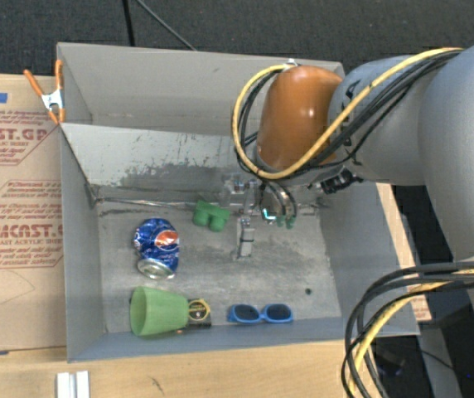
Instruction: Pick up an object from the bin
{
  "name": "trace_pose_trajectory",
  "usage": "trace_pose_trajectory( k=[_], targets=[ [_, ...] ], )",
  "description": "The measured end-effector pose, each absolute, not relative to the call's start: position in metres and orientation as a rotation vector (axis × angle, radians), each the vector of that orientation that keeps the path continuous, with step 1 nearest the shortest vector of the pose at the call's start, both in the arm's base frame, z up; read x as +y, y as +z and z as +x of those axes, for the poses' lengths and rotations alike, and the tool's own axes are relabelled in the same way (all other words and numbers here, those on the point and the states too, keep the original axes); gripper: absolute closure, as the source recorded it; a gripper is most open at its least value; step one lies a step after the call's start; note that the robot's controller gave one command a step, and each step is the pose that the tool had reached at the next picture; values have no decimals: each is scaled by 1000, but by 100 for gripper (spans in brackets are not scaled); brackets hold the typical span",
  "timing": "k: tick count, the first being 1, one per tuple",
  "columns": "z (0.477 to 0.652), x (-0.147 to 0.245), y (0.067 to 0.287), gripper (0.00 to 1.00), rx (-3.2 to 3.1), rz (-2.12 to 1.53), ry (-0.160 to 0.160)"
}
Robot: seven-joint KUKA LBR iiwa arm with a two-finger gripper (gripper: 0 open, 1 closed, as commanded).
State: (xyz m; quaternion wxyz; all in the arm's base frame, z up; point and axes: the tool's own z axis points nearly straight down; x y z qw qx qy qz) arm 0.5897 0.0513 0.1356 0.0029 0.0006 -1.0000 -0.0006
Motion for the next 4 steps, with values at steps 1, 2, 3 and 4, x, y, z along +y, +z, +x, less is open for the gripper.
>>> trace_pose_trajectory(
  k=[1, 2, 3, 4],
  targets=[
    [585, 150, 94, 0, -3139, 49, -7],
    [577, 215, 69, 0, -3136, 197, -5],
    [569, 217, 71, 0, -3122, 422, -2],
    [570, 217, 73, 100, -3123, 419, -3]
  ],
)
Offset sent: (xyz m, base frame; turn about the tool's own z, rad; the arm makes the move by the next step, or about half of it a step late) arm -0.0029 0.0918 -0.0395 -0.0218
